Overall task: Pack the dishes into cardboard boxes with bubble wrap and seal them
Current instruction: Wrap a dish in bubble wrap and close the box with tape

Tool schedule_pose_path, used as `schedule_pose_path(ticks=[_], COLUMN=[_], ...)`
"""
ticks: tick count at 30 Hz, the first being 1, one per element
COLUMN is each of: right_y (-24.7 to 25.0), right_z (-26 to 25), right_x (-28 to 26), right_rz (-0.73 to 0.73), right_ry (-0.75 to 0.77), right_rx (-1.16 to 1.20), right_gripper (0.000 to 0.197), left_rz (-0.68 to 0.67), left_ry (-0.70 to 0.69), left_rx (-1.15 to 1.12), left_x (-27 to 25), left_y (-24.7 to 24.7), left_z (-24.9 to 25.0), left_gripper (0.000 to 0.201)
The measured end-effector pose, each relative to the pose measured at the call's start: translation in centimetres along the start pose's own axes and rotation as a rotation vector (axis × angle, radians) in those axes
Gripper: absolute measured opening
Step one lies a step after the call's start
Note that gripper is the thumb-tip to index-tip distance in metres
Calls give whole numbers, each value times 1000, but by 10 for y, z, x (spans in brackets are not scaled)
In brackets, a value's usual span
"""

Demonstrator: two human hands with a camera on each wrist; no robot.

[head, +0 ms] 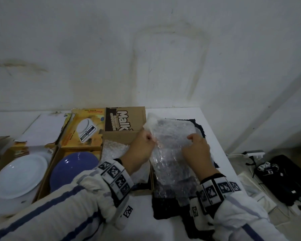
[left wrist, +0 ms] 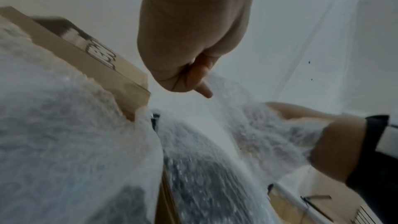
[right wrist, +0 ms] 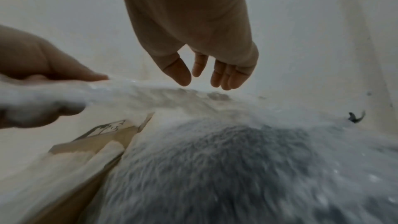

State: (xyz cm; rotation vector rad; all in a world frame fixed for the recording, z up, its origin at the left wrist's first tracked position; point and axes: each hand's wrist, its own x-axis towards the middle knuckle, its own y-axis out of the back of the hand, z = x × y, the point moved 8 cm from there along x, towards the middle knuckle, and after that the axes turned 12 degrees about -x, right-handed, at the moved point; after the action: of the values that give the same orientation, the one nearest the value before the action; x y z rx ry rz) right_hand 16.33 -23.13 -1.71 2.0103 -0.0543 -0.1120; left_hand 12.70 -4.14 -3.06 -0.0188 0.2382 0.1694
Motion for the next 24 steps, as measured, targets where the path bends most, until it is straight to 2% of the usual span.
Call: schedule_pose_path(ticks=[2, 5, 6, 9, 13, 16, 19, 21, 24], right_y=[8, 10, 9, -1, -3, 1, 2, -4, -29], right_z=[0, -13, -19, -34, -58, -84, -103, -111, -105], right_x=[1, -1, -1, -2, -9, -14, -20, -25, -36], right_rz=[-40, -130, -170, -297, -273, -233, -238, -284, -387], right_ry=[-84, -123, -126, -134, -89, -5, 20, 31, 1], right_rx=[211, 528, 550, 494, 499, 568, 771, 827, 613], right_gripper=[41, 21, 18, 30, 31, 32, 29, 25, 21], left_rz=[-16, -57, -64, -35, 97, 168, 268, 300, 318], left_ry=[-6, -22, -31, -37, 62, 56, -10, -22, 35], left_rx=[-61, -93, -86, -19, 26, -134, -267, -303, -238], left_x=[-2, -7, -9, -10, -11, -17, -22, -24, -36], left_y=[16, 40, 49, 75, 114, 130, 147, 158, 165], left_z=[10, 21, 25, 27, 20, 25, 28, 20, -2], left_gripper=[7, 16, 18, 14, 8, 10, 6, 22, 27])
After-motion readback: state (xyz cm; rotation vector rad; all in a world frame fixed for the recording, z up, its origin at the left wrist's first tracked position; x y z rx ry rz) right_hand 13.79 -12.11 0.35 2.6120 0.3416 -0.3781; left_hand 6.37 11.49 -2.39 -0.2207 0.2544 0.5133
